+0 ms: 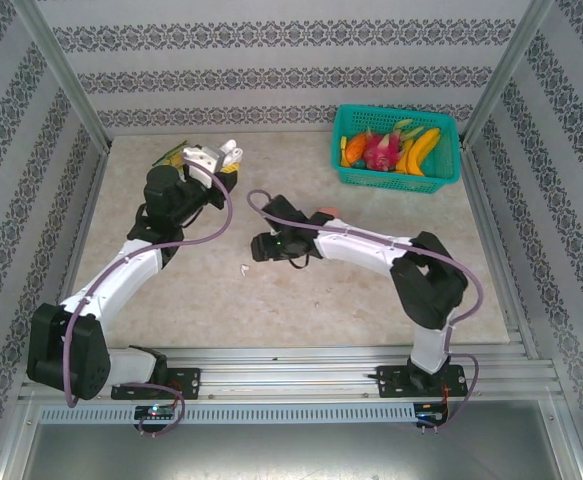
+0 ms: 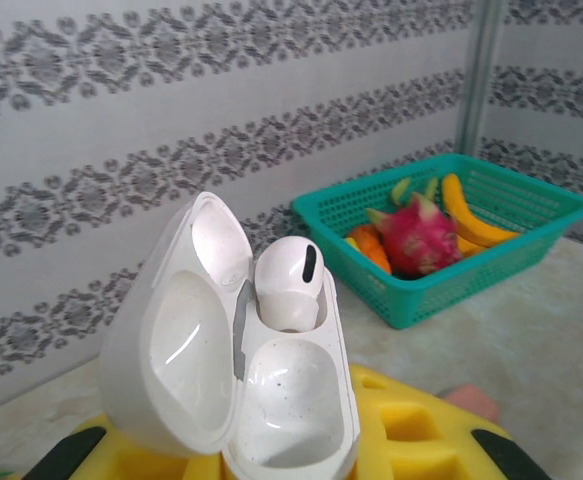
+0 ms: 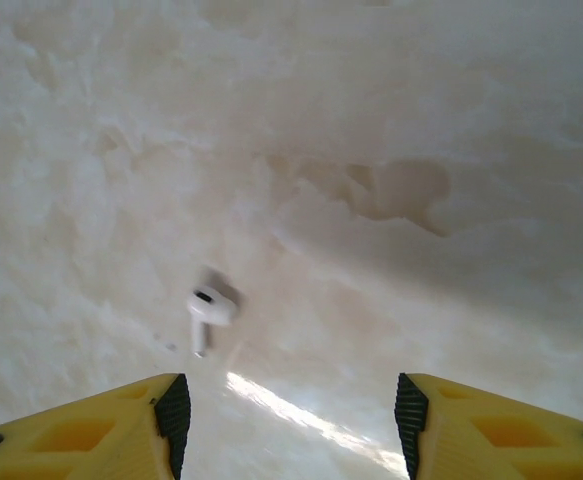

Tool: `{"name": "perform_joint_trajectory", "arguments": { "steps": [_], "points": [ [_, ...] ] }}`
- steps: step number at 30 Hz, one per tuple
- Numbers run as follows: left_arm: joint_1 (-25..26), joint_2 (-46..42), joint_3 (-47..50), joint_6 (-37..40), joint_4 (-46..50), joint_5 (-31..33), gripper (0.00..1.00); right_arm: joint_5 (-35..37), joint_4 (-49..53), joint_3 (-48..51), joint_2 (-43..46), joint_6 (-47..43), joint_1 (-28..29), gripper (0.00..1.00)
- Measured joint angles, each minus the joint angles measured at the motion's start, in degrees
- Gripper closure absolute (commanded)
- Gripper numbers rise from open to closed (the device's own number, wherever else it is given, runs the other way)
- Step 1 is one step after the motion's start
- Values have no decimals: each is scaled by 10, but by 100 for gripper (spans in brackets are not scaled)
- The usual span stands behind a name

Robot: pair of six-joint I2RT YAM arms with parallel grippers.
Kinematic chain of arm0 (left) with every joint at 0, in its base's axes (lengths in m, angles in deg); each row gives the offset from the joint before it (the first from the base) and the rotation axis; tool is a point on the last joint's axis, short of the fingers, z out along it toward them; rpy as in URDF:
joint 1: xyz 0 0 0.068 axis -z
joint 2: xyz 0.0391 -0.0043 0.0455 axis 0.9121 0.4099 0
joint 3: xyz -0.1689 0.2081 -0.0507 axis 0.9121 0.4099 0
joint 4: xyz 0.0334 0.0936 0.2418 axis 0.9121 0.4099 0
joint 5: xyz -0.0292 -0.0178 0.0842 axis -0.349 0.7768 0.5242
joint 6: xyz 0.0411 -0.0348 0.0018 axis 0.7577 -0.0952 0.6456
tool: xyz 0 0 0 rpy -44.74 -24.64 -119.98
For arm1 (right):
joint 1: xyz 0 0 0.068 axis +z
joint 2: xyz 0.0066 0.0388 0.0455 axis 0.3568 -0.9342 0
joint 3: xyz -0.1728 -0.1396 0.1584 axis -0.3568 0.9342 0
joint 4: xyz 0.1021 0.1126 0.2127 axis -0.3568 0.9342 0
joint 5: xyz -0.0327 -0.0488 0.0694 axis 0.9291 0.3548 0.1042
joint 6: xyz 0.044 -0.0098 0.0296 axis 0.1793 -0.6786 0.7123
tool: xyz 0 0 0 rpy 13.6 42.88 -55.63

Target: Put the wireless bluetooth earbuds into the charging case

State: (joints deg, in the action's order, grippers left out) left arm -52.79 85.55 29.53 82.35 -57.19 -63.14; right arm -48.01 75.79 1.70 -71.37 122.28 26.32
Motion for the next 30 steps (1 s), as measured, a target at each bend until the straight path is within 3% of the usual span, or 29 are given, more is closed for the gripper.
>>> {"name": "perform_joint_trajectory", "arguments": {
  "steps": [11, 17, 30],
  "points": [
    [-48, -4, 19, -26, -32, 17, 100, 59, 163, -224, -146, 219, 44, 41],
    [-67, -7, 29, -45, -53, 18, 100, 80, 254, -336, -218, 260, 71, 42],
    [-88, -7, 44, -77, -94, 17, 100, 87, 333, -399, -287, 283, 81, 46]
  ]
}}
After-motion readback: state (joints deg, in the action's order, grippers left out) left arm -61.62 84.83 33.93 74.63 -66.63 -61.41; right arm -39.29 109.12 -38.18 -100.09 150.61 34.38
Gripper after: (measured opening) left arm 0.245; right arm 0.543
